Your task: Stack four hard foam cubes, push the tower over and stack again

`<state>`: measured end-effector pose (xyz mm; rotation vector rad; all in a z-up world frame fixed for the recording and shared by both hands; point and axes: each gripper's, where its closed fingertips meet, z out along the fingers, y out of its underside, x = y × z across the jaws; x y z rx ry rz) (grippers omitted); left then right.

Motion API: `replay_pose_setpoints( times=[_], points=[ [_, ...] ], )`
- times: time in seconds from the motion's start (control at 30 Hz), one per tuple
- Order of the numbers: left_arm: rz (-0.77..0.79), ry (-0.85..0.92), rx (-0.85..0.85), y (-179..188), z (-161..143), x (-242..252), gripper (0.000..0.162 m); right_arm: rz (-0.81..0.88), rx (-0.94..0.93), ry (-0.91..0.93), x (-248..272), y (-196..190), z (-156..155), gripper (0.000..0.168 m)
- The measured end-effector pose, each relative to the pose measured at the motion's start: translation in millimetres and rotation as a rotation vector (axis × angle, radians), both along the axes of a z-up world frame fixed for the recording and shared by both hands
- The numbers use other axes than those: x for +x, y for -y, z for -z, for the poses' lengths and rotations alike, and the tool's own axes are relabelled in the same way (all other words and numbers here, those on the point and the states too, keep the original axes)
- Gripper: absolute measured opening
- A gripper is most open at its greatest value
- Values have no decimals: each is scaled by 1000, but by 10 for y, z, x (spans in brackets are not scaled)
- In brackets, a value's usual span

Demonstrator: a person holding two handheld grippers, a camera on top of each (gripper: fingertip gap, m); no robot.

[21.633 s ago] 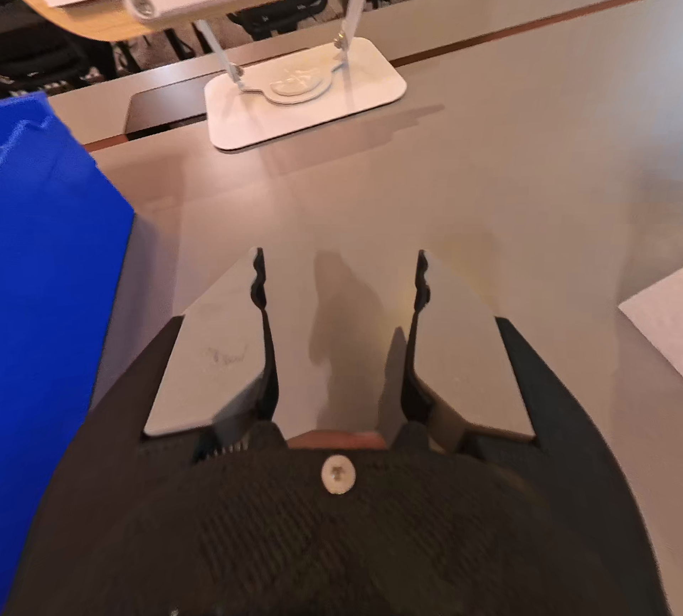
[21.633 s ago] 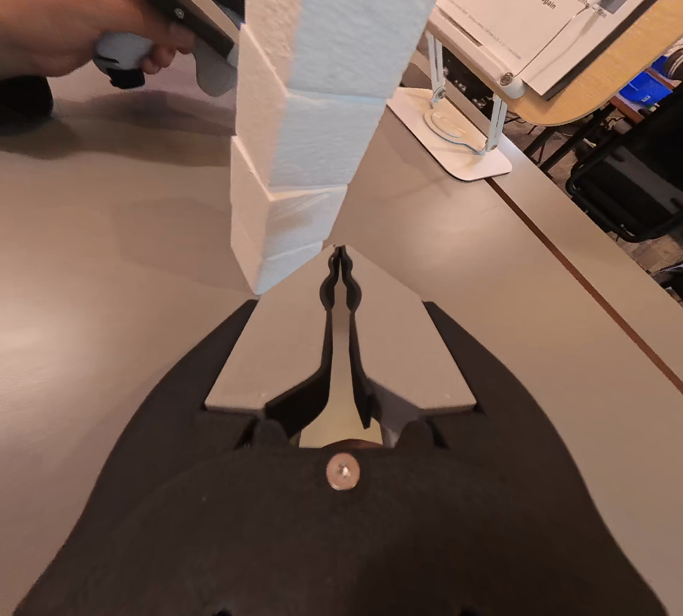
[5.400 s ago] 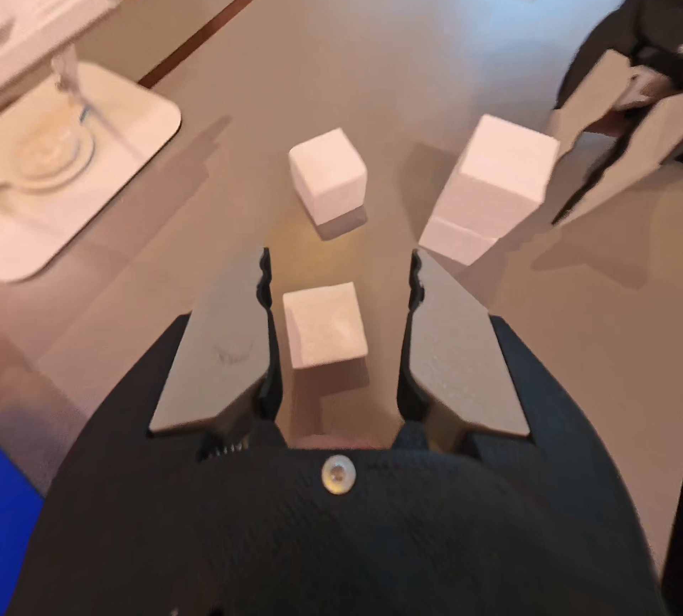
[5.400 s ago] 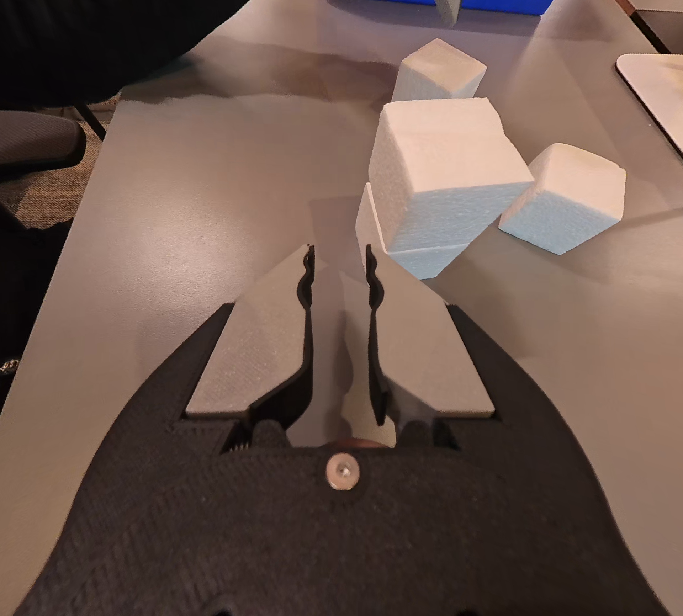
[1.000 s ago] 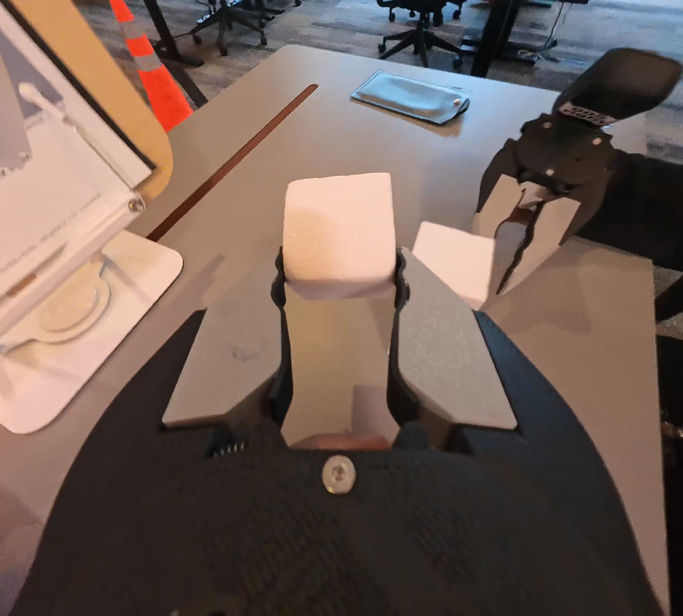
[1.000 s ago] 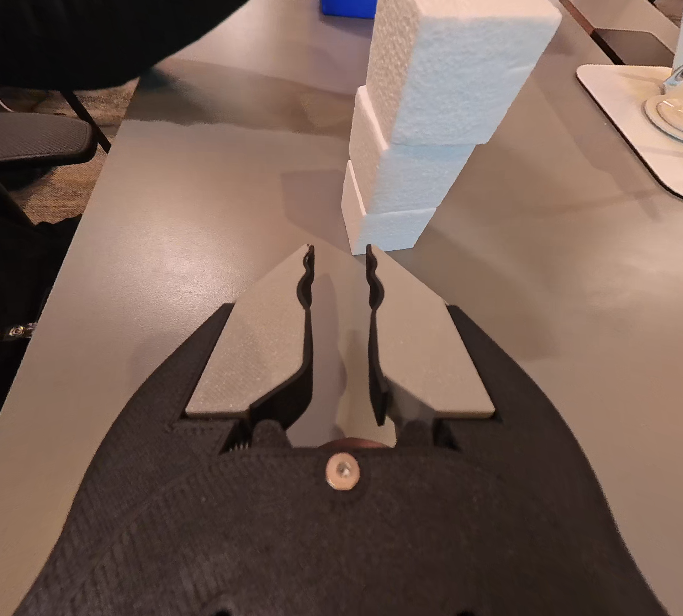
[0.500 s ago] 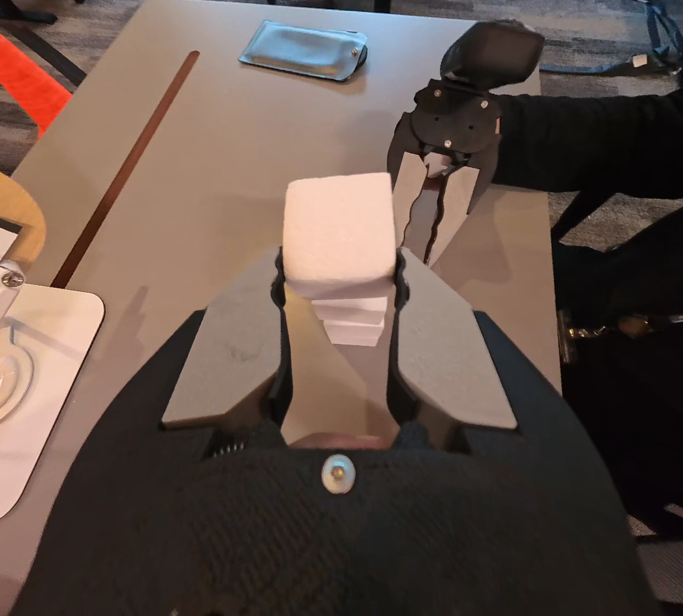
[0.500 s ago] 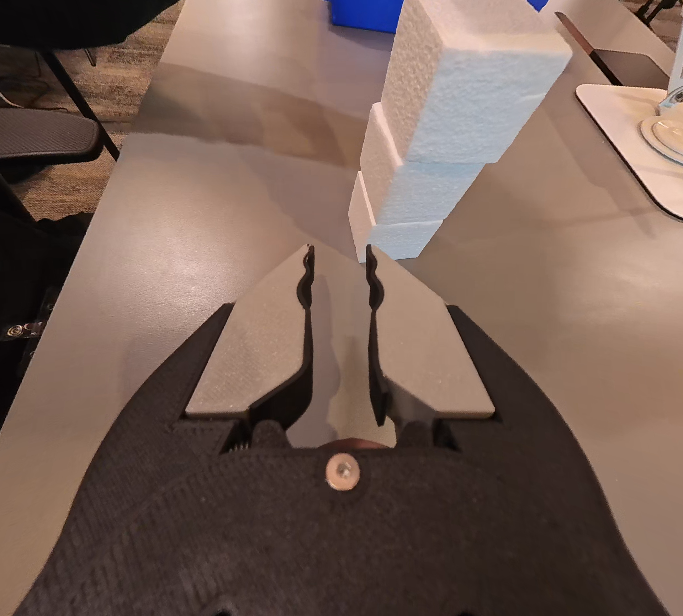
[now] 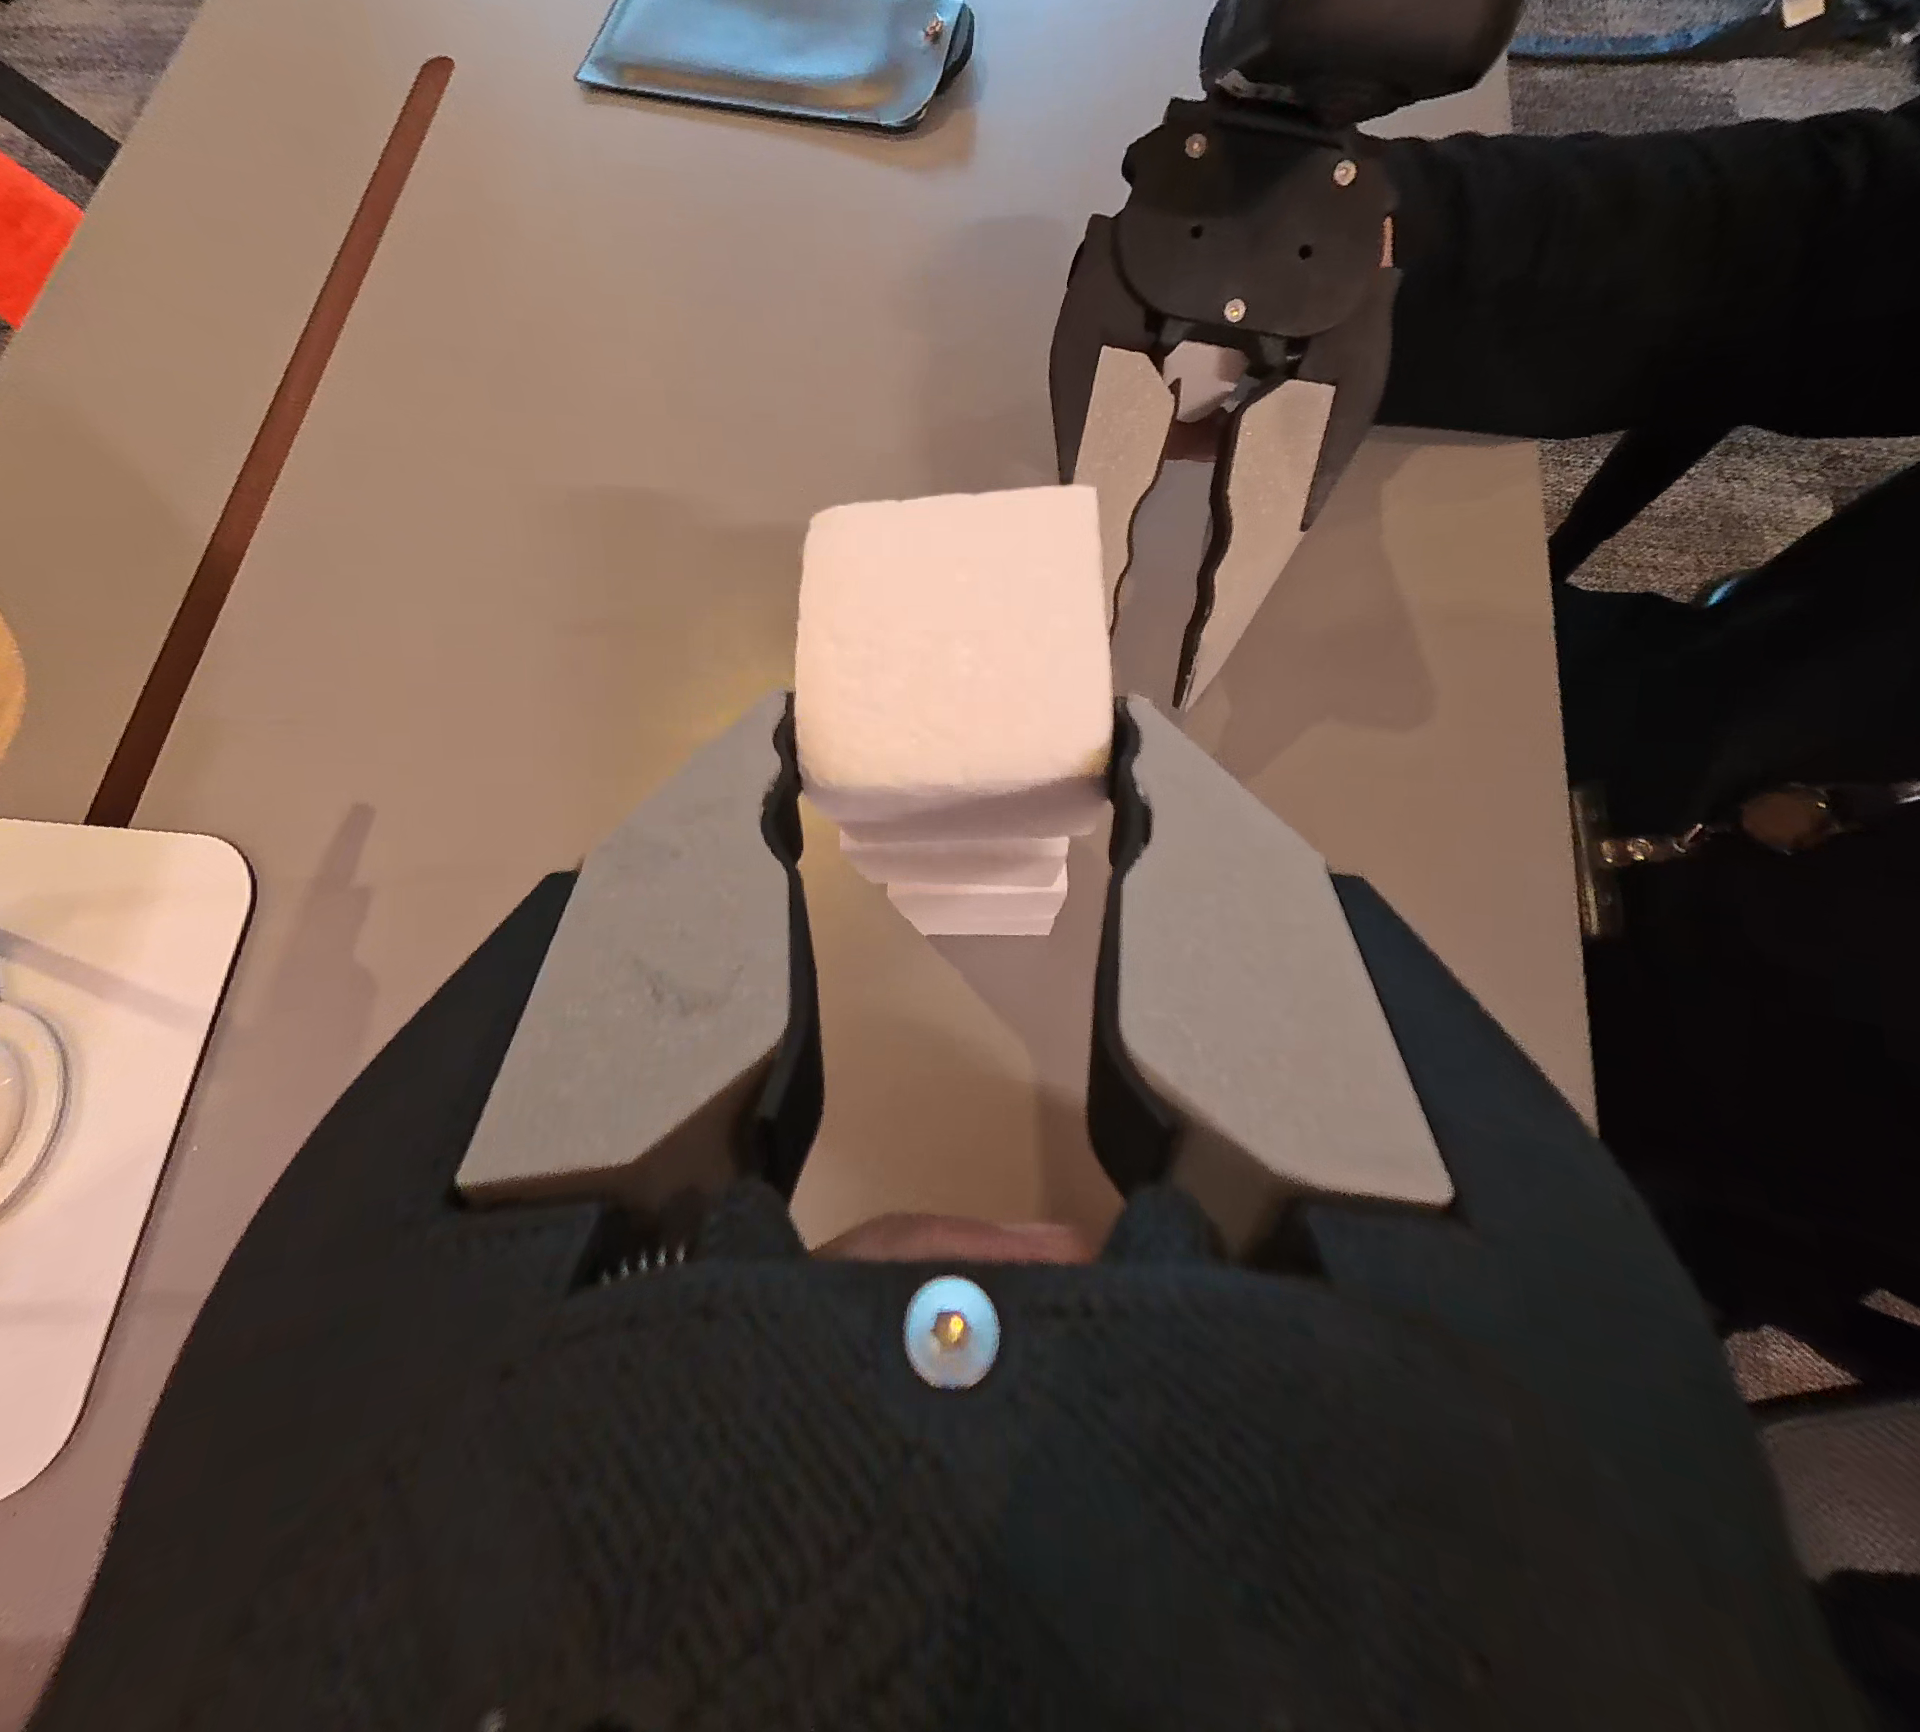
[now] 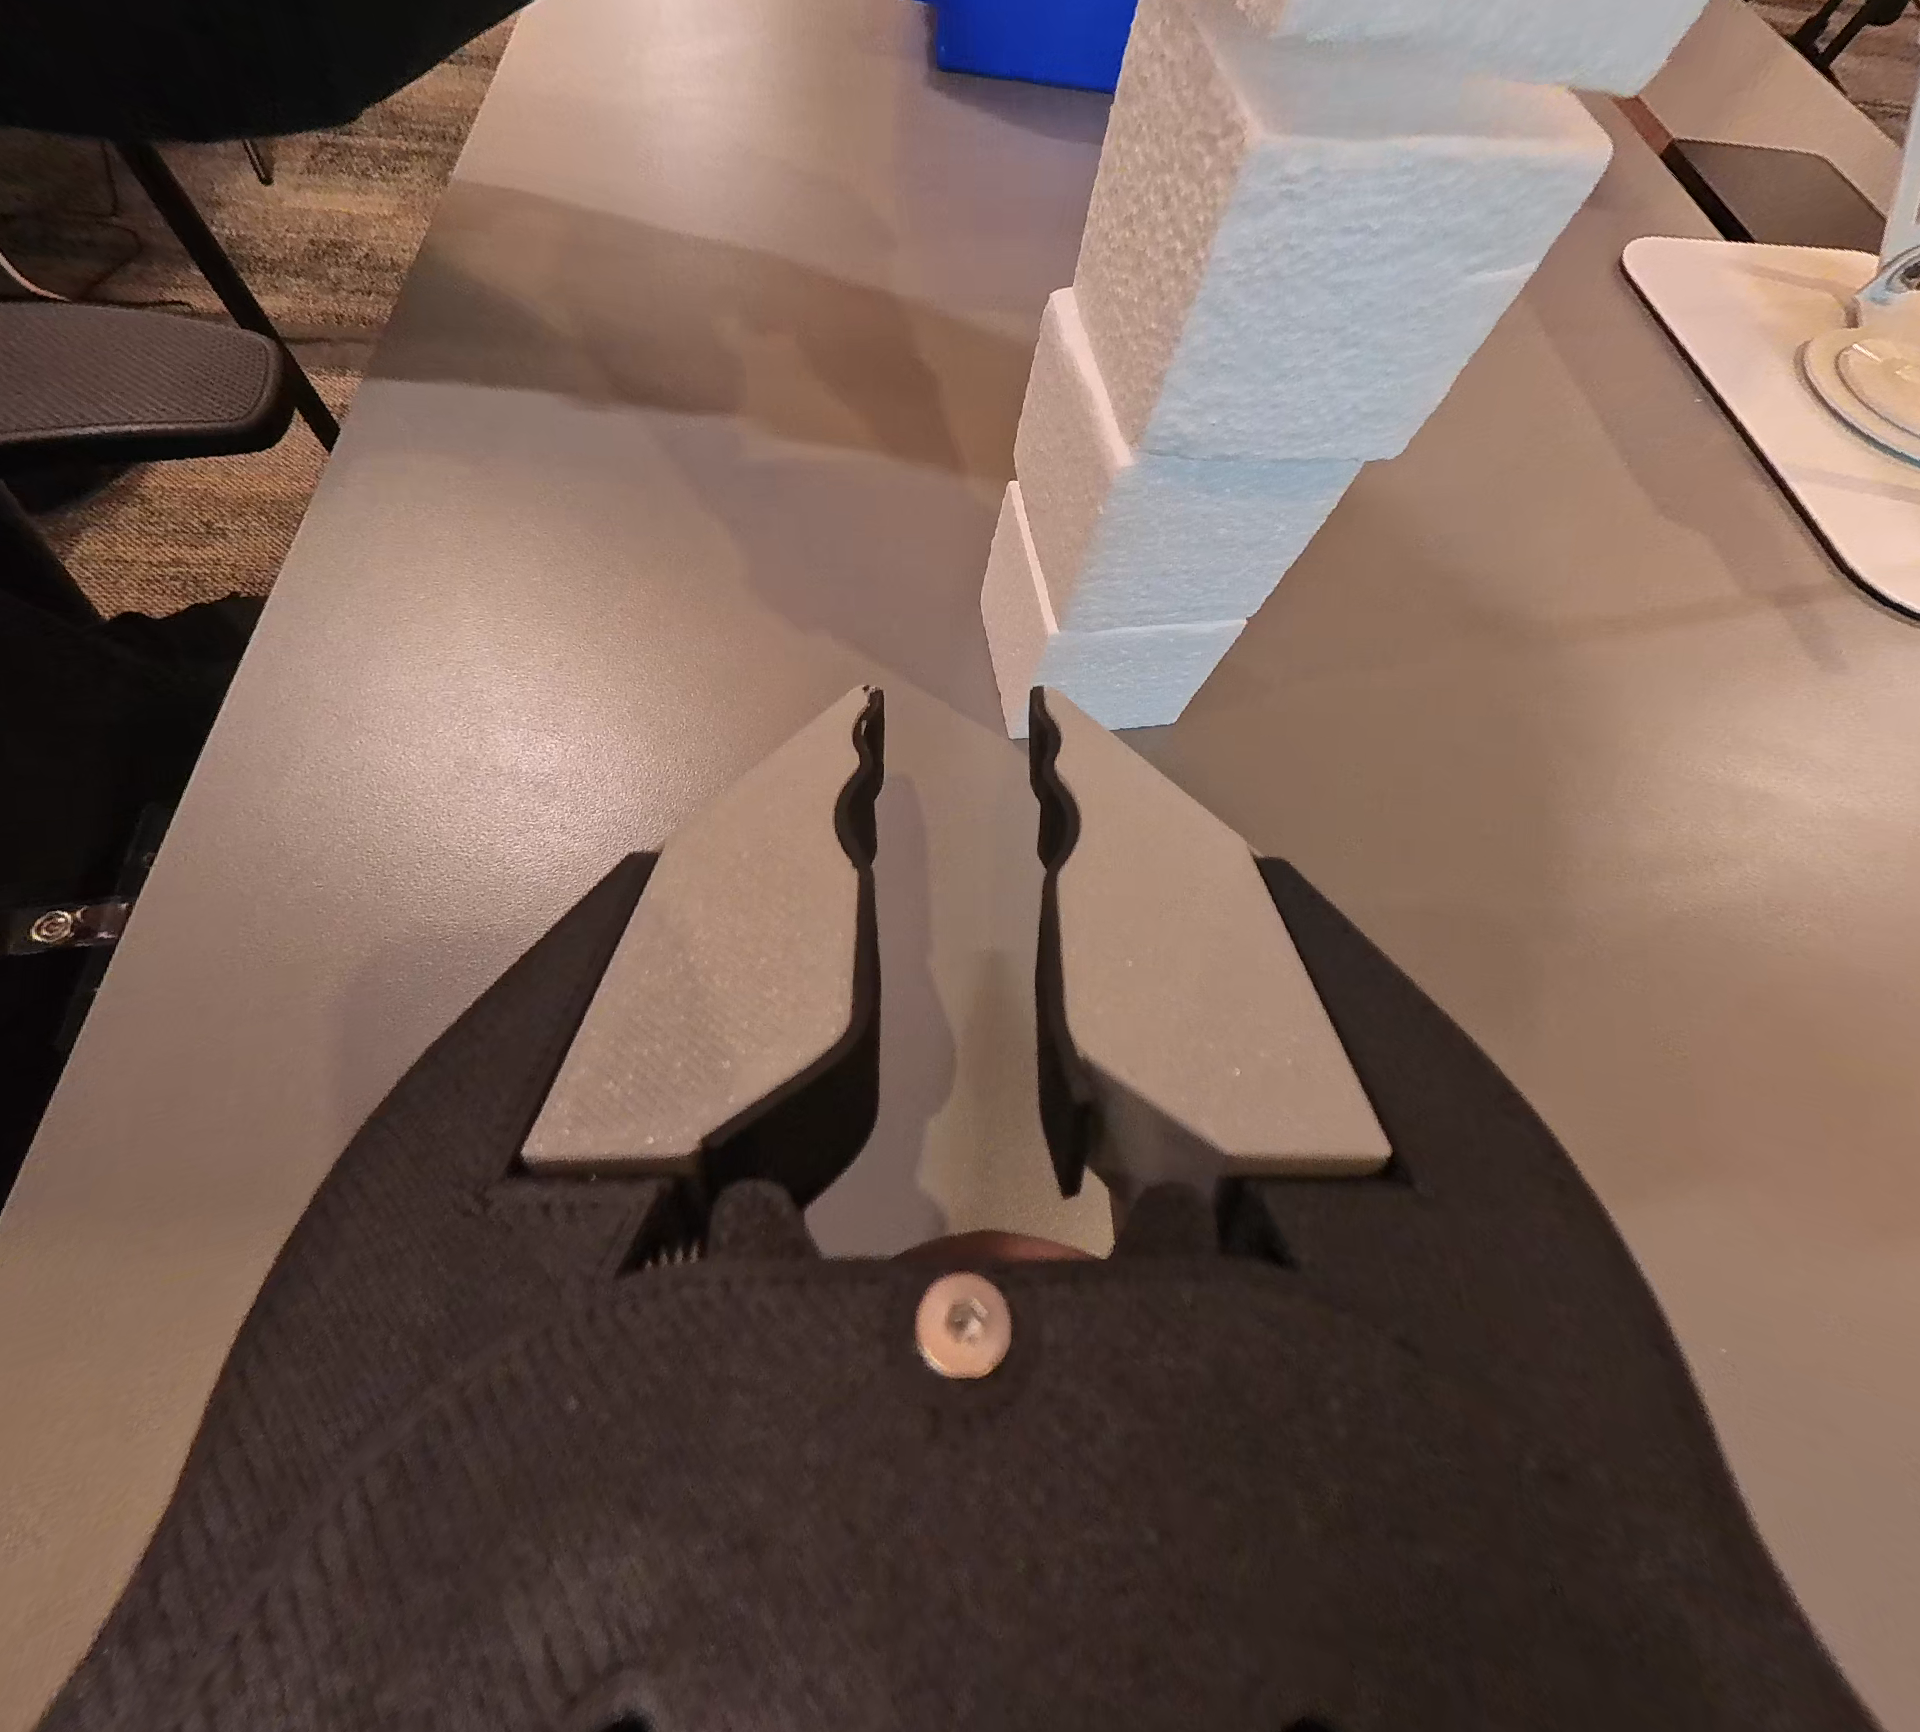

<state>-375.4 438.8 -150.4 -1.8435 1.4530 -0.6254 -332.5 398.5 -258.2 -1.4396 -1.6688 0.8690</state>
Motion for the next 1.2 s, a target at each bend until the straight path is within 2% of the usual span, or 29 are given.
replay_pose_setpoints(
  times=[0.63, 0.77, 0.87, 1.03, 1.2],
  points=[
    [7, -2, -8, -35, 33, -23, 58, 0, 2, 0, 2, 2, 0, 25],
    [-12, -10, -2, -44, 47, -13, 73, -2, 2, 4, 3, 7, 8, 25],
    [-26, 7, 2, -55, 21, -17, 75, -1, 0, 2, 3, 6, 6, 25],
    [-84, 116, 45, -77, -164, -100, 77, 2, 4, -4, 9, 0, -12, 25],
    [-285, 341, 182, -235, -352, -498, 76, 10, 11, -15, 7, -16, -36, 24]
  ],
)
